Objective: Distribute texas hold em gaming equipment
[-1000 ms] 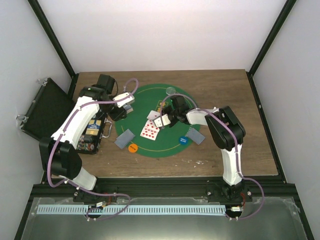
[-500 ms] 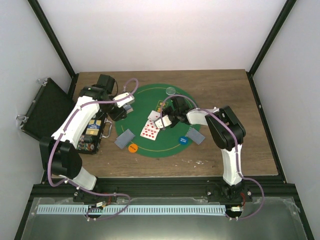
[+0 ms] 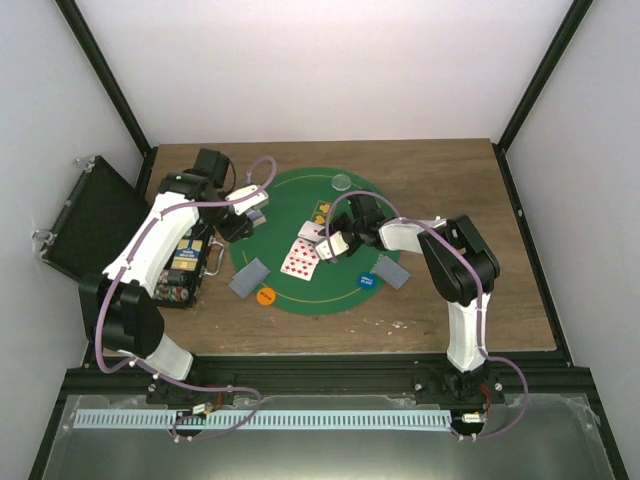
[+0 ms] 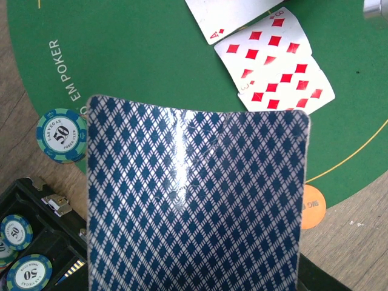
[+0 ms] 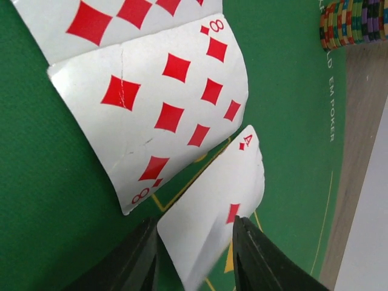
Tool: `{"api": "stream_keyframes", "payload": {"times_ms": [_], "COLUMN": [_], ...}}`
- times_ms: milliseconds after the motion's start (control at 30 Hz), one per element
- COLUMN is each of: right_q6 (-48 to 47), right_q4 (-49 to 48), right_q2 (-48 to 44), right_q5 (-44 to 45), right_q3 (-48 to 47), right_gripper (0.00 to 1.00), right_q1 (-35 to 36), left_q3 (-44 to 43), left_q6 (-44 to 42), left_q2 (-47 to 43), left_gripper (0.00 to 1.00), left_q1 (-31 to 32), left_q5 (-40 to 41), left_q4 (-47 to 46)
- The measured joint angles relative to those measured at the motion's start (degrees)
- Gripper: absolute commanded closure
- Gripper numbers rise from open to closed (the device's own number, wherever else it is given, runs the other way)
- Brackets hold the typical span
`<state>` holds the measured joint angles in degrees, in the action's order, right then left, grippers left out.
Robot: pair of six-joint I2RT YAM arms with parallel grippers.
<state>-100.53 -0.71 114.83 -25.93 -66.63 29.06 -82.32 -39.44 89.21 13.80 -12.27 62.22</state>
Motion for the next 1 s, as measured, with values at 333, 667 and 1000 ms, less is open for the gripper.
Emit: {"api": "stream_keyframes", "payload": {"times_ms": [333,667,1000], "right_q6": [6.9,43.1,99.4], "right_q4": [-3.0,-23.4,-12.7], "right_q2": [-4.2,-20.1,-15.9], "right_q5": [-1.8,-10.6,-22.6], "right_q3": [1.2,11.1,-12.6], "right_gripper": [0.39,0.16,0.24], "right_q1": [-0.2,-3.1,-9.7], "left_q3": [0.0,0.0,-0.4], "left_q6": [0.0,0.0,-1.3], "left_q2": [0.0,0.0,0.0], "left_gripper": [0.55,0.55,0.54], "left_q1": [0.0,0.0,0.1], "left_q5": [0.0,-0.5,-2.4], "left_q4": [0.0,0.0,0.7]}}
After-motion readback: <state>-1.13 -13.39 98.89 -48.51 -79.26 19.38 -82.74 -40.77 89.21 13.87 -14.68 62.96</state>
